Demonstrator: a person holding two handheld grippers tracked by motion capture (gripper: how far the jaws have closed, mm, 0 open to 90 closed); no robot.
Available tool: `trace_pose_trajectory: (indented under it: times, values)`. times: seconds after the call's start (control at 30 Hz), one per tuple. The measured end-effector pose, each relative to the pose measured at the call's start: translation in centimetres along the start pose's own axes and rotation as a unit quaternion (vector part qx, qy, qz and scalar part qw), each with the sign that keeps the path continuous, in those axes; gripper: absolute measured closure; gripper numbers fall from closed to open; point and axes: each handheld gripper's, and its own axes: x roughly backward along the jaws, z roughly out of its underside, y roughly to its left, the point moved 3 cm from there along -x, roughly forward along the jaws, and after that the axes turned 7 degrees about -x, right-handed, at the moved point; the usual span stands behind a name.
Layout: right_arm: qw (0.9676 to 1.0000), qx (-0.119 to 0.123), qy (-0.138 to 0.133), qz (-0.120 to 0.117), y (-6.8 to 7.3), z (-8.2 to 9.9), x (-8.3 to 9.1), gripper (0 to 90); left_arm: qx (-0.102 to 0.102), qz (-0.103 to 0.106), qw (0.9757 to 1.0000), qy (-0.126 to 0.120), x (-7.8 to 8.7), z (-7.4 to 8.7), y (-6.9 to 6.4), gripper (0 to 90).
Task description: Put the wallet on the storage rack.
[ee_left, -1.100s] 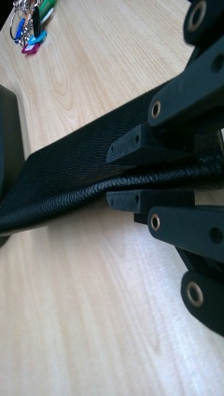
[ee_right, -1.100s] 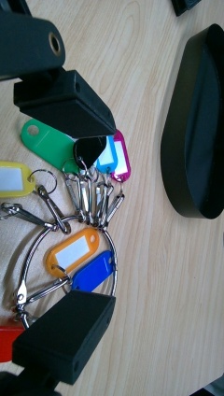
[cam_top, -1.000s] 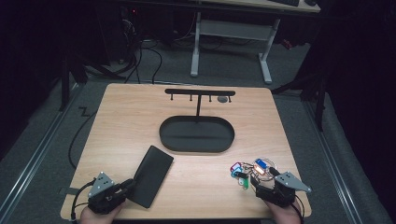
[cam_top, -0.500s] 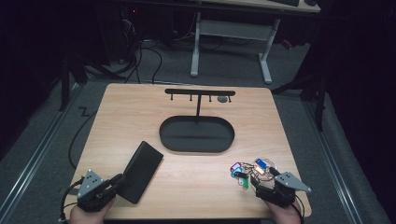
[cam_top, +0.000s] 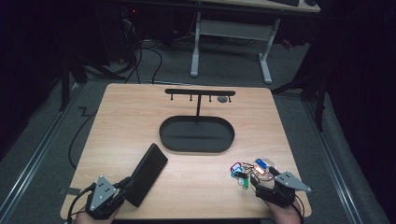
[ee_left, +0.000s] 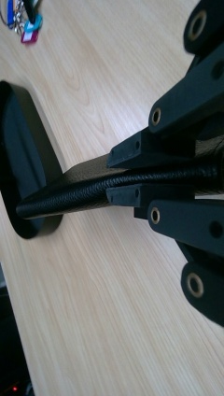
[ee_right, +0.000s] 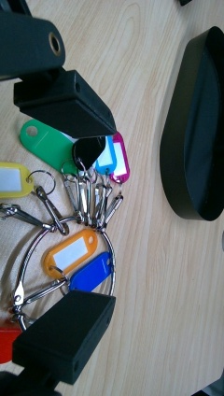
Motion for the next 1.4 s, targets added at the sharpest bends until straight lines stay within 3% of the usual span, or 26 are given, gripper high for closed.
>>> trace_pose_trajectory:
  times: [0.13, 0.53, 0.7, 0.9, 0.97, 1.2, 1.4]
  values:
    - [1.0000, 0.002, -0.002, 0.000, 0.0, 0.0, 0.0, 15.5, -0.027, 0.002, 0.9996, -0.004, 0.0, -0.8, -1.4, 80.8]
    - [1.0000, 0.002, -0.002, -0.003, 0.1, 0.0, 0.1, 15.6, -0.038, 0.038, 0.9983, -0.023, -0.2, -1.5, -3.9, 77.7]
    - [1.0000, 0.000, 0.000, -0.004, 0.0, 0.0, 0.0, 15.6, -0.024, 0.060, 0.9975, -0.028, -0.4, -1.5, -4.1, 75.0]
    - [1.0000, 0.000, 0.000, -0.007, 0.1, 0.0, 0.0, 16.0, 0.010, 0.083, 0.9960, -0.032, -0.6, -1.3, -3.6, 67.9]
    - [0.9999, 0.003, 0.002, -0.010, 0.1, 0.0, -0.1, 16.0, 0.008, 0.087, 0.9960, -0.020, -0.9, -1.1, -3.6, 65.0]
    - [0.9999, 0.006, 0.000, -0.013, 0.2, 0.0, -0.2, 16.2, 0.009, 0.089, 0.9959, -0.009, -1.2, -0.9, -3.7, 61.9]
    - [0.9998, -0.004, 0.002, -0.017, 0.1, 0.0, -0.3, 16.2, 0.012, 0.095, 0.9954, 0.008, -1.5, -0.8, -3.7, 59.4]
